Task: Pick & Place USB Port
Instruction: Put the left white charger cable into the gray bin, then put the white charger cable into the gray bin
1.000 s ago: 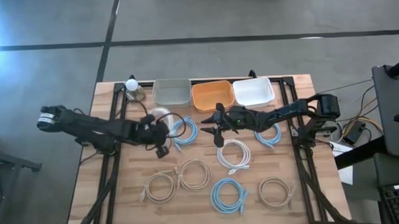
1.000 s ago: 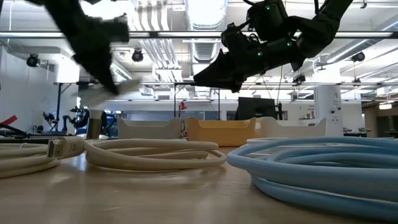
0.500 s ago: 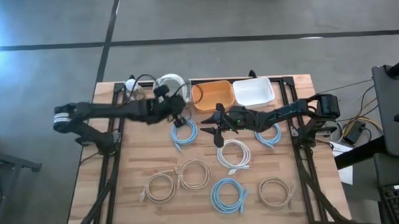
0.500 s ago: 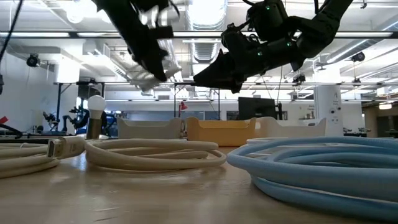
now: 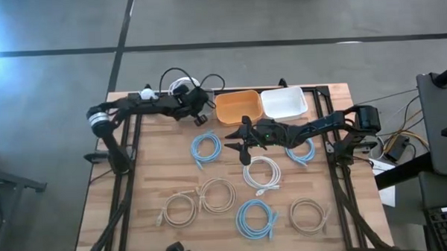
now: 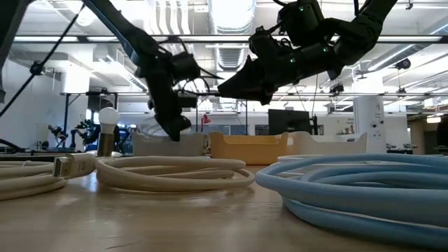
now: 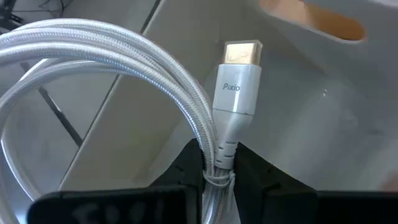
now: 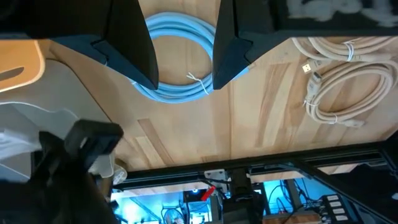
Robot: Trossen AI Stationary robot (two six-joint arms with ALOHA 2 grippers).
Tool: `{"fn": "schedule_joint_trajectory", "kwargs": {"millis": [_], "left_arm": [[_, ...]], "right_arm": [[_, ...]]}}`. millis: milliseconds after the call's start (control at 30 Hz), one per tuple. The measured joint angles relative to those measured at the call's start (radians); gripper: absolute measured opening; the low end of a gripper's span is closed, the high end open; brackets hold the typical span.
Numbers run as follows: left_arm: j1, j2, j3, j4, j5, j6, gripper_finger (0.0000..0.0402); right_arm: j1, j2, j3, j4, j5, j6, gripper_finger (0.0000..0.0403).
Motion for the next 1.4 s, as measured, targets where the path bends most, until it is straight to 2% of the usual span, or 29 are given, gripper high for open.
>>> {"fn": "schedule_joint_trajectory", "kwargs": {"millis": [167, 300, 533, 733, 900, 1200, 1400], "left_arm": [[0.001, 0.052, 0.000, 0.087, -0.036, 0.042, 0.0057], [0.004, 0.082, 0.000, 0.096, -0.044, 0.043, 0.0064], [0.008, 0.099, 0.002, 0.098, -0.059, 0.042, 0.0114], [0.003, 0.073, 0.000, 0.078, -0.086, 0.041, 0.0157], [-0.015, 0.019, 0.000, 0.063, -0.086, 0.040, 0.0178], [-0.033, -0.032, 0.000, 0.048, -0.061, 0.038, 0.0199], [-0.071, -0.048, 0.000, 0.040, -0.043, 0.040, 0.0197]], "right_arm": [[0.000, 0.000, -0.002, 0.000, 0.000, 0.001, 0.0146], [0.000, 0.000, -0.002, -0.001, 0.000, 0.002, 0.0146], [0.000, 0.000, -0.002, -0.006, 0.000, 0.003, 0.0146], [0.000, 0.000, -0.002, -0.008, 0.000, 0.000, 0.0146], [0.000, 0.000, -0.002, -0.015, -0.001, 0.000, 0.0146], [0.000, 0.000, -0.003, -0.026, -0.001, 0.004, 0.0146], [0.000, -0.004, -0.003, -0.042, -0.007, 0.002, 0.0146]]}}
